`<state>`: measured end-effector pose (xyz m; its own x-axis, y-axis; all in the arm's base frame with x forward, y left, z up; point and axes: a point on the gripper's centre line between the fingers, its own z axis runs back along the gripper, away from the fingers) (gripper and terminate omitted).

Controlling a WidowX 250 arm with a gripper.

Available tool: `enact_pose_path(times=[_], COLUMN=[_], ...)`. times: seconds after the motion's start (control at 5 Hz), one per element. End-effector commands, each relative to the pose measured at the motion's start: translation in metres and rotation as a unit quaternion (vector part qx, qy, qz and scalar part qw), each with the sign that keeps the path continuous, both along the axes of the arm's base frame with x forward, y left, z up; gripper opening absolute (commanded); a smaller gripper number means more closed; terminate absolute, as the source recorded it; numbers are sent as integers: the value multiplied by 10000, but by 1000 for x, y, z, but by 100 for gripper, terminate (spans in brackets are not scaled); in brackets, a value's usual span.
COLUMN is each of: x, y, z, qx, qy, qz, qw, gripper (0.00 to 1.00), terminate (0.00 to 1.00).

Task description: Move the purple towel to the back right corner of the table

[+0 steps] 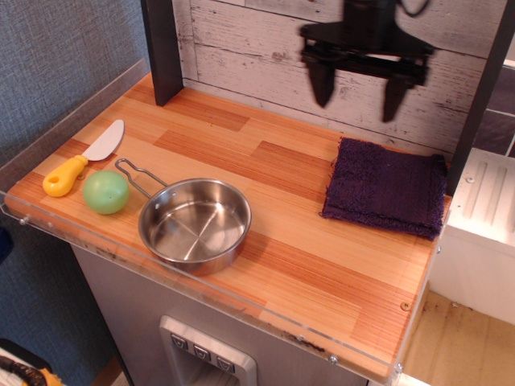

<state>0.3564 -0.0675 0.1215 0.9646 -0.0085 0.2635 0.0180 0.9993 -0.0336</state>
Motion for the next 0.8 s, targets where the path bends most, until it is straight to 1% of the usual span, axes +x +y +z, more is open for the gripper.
enact_pose_path(times=[0.0,0.4,0.6], x=[-33,-38,-39], y=[33,45,57], z=[29,29,29], qx=[48,165,212], qy=[-224,-109,239], qz=[140,9,-66], qw=[9996,9998,9995], gripper=[100,100,100], terminate=[0,0,0])
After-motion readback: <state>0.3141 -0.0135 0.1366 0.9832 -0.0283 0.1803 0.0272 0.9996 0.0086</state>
